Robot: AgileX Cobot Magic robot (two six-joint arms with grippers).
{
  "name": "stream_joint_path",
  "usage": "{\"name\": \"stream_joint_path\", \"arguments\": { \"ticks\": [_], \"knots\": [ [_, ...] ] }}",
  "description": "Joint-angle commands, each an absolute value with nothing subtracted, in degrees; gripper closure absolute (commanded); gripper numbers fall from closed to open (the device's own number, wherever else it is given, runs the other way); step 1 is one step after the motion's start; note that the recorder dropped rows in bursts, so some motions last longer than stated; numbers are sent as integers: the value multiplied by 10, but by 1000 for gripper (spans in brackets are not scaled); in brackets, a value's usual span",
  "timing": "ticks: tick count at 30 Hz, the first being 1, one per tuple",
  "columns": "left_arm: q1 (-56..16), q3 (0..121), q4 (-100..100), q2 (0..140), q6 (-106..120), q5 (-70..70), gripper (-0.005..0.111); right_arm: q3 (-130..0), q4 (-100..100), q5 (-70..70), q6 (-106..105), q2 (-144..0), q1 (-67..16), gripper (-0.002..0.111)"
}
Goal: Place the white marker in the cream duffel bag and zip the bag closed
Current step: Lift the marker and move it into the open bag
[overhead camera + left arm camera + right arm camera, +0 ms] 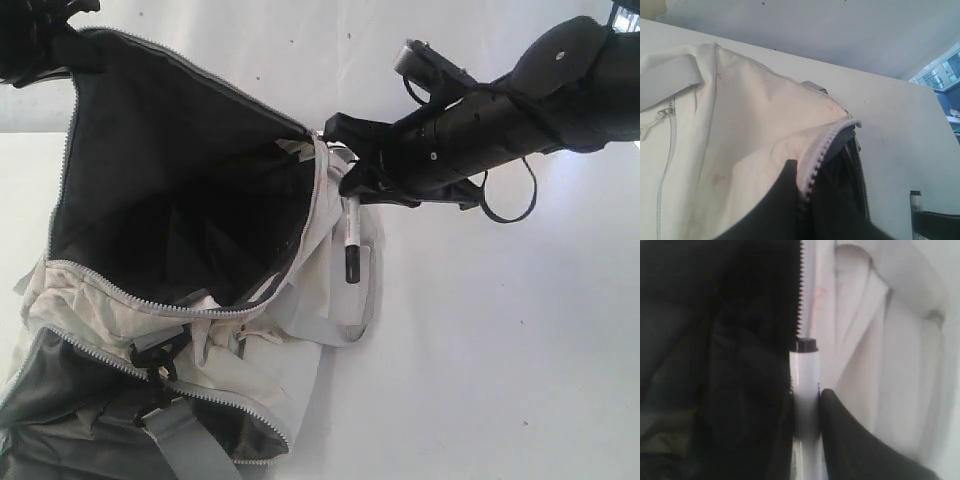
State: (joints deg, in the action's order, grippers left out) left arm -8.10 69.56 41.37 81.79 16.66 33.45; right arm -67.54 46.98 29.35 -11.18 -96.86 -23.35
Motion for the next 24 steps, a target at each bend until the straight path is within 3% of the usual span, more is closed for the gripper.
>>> {"name": "stream_joint_path", "arguments": {
  "ticks": [1,14,24],
  "knots": [
    [-80,702,419,811,169,326,107,-674,621,281,-250,-963,-236,108],
    [-80,702,417,811,169,326,107,-740,692,271,-333,-1015,-286,108],
    [-80,702,417,811,169,326,107,-810,693,280,-225,-1093,-307,108]
  ]
}}
